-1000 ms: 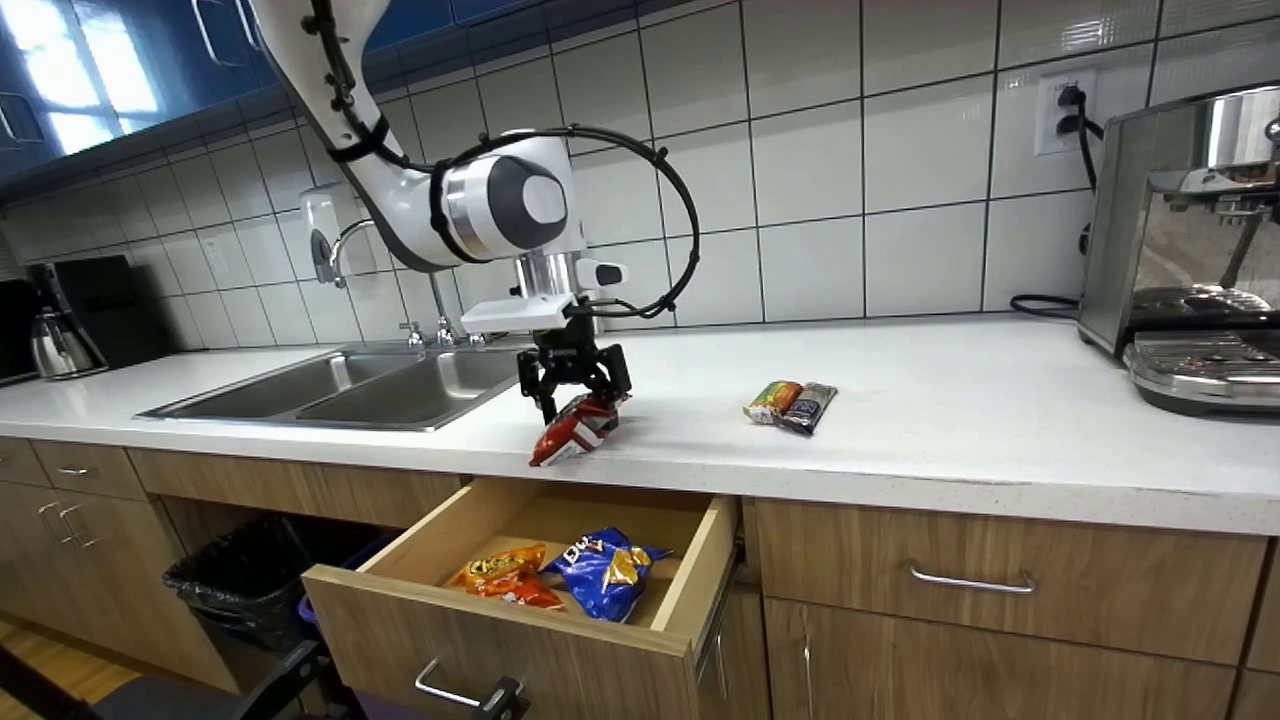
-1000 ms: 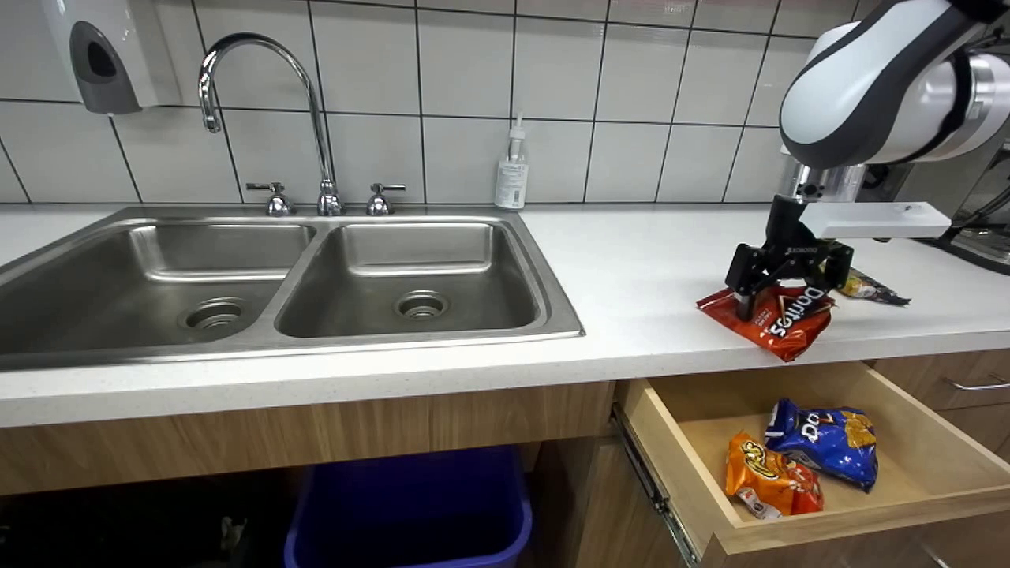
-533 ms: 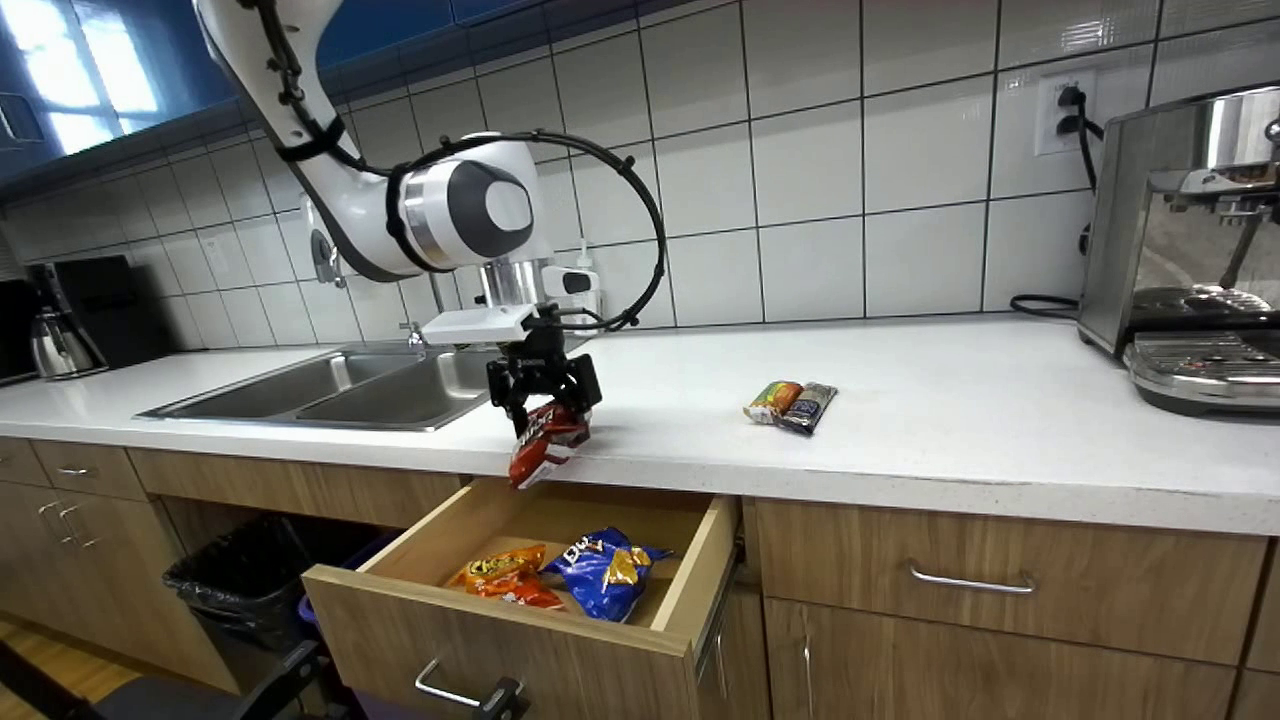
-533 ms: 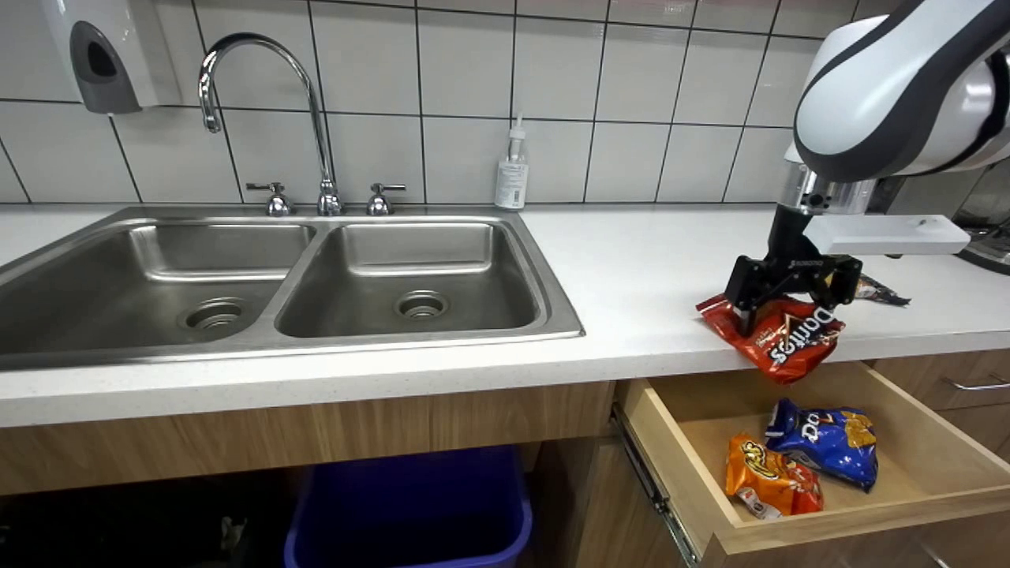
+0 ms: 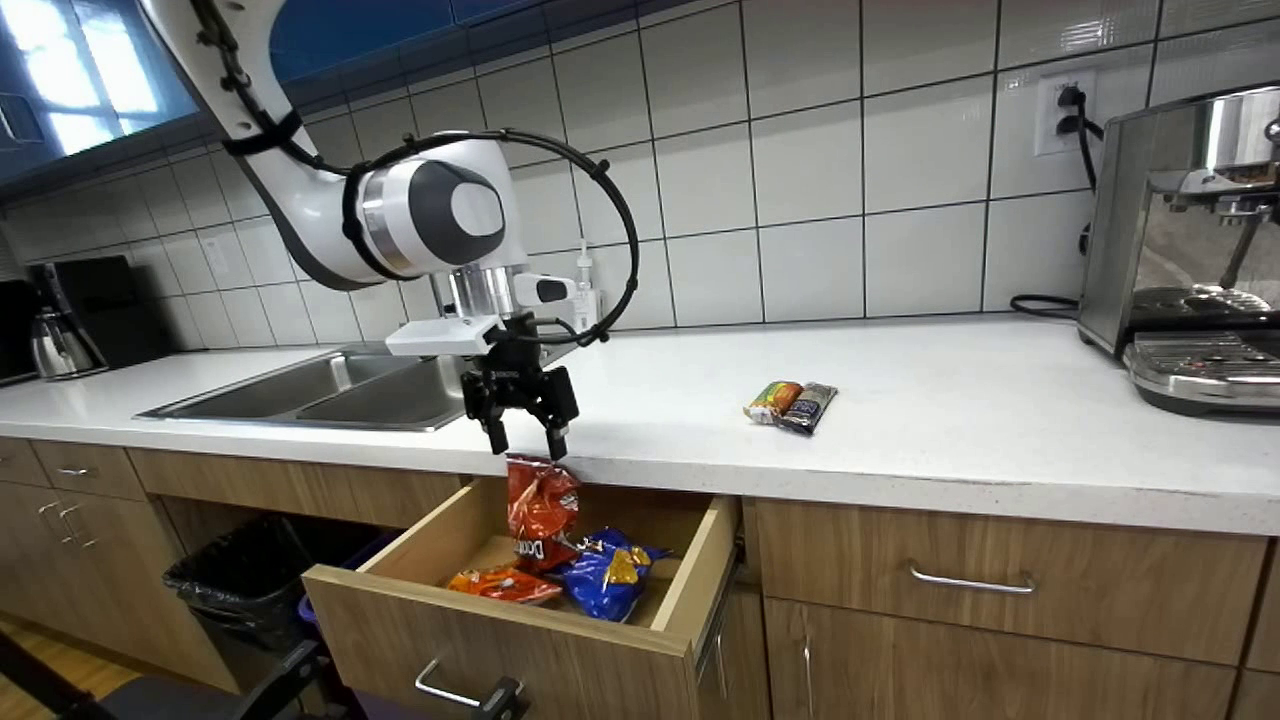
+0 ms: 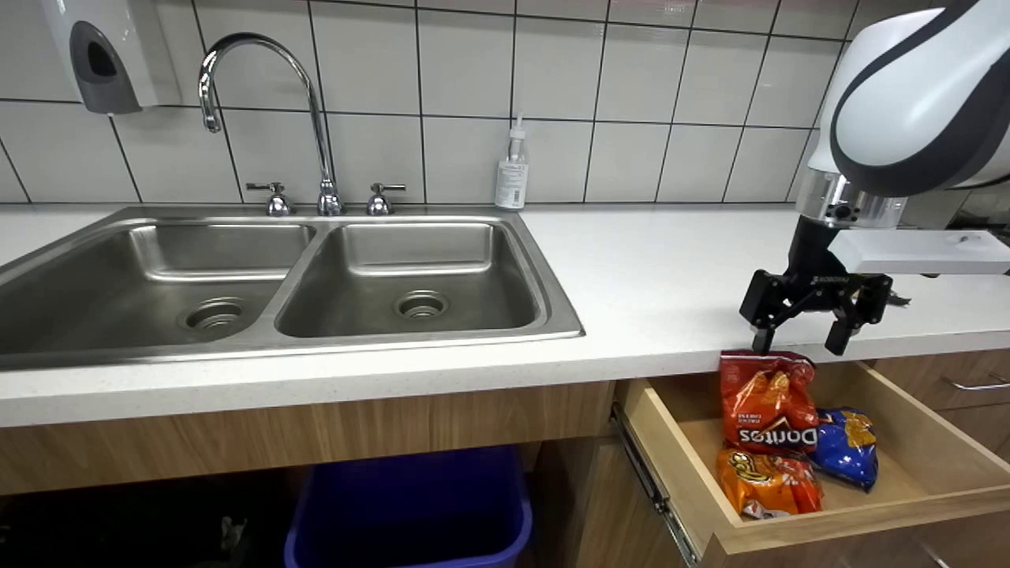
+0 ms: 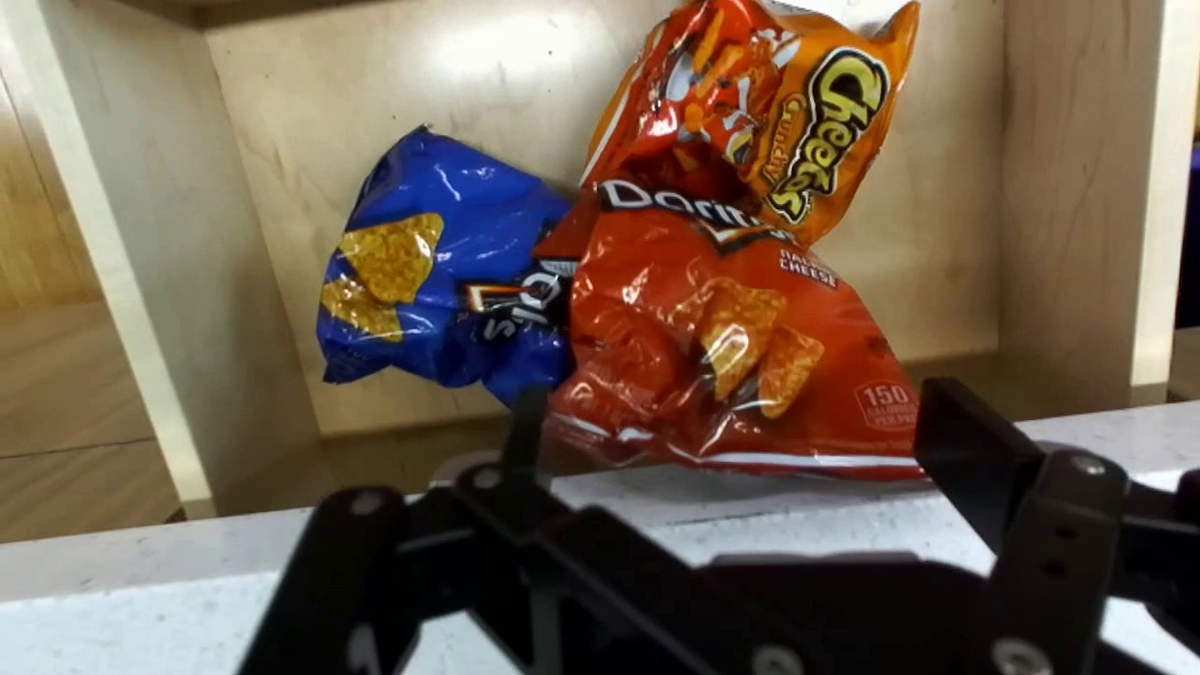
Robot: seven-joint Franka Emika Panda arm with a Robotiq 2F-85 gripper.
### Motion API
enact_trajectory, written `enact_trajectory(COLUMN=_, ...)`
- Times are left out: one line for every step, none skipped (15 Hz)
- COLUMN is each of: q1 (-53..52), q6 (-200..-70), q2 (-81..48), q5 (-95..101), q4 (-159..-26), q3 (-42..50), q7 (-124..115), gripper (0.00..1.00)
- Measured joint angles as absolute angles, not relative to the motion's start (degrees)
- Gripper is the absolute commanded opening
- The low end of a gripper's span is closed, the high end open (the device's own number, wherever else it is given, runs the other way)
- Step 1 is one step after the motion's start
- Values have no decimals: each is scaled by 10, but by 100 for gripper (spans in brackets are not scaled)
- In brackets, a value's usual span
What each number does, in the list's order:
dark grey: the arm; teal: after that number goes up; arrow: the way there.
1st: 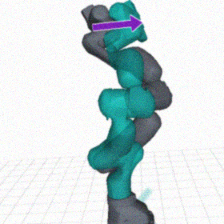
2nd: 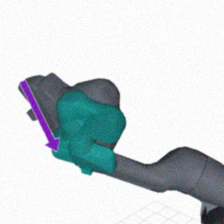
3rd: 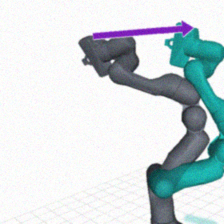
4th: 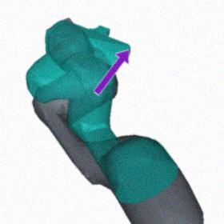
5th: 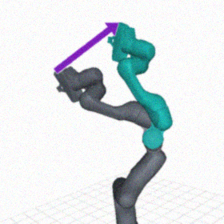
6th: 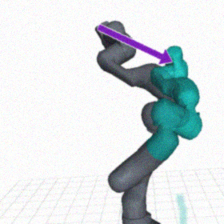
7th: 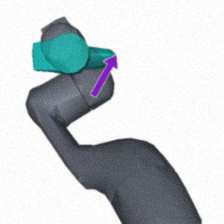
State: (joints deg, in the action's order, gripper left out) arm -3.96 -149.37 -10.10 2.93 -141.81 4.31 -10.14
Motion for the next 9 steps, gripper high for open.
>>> enact_trajectory(q1=-40, q6=-1494, q2=-93, q5=32, q4=-1427, q3=43, q7=-101, gripper=100)
enact_trajectory(q1=-40, q6=-1495, q2=-85, q5=36, q4=-1437, q3=43, q7=-101, gripper=100)
enact_trajectory(q1=-39, q6=-1495, q2=-75, q5=41, q4=-1448, q3=43, q7=-101, gripper=100)
enact_trajectory(q1=-39, q6=-1495, q2=-66, q5=45, q4=-1458, q3=43, q7=-101, gripper=100)
enact_trajectory(q1=-38, q6=-1495, q2=-55, q5=49, q4=-1469, q3=44, q7=-101, gripper=100)
enact_trajectory(q1=-36, q6=-1495, q2=-45, q5=52, q4=-1480, q3=44, q7=-101, gripper=100)
enact_trajectory(q1=-34, q6=-1495, q2=-37, q5=53, q4=-1489, q3=44, q7=-101, gripper=100)
enact_trajectory(q1=-32, q6=-1495, q2=-29, q5=53, q4=-1498, q3=44, q7=-100, gripper=100)
enact_trajectory(q1=-30, q6=-1495, q2=-22, q5=53, q4=-1505, q3=44, q7=-100, gripper=100)
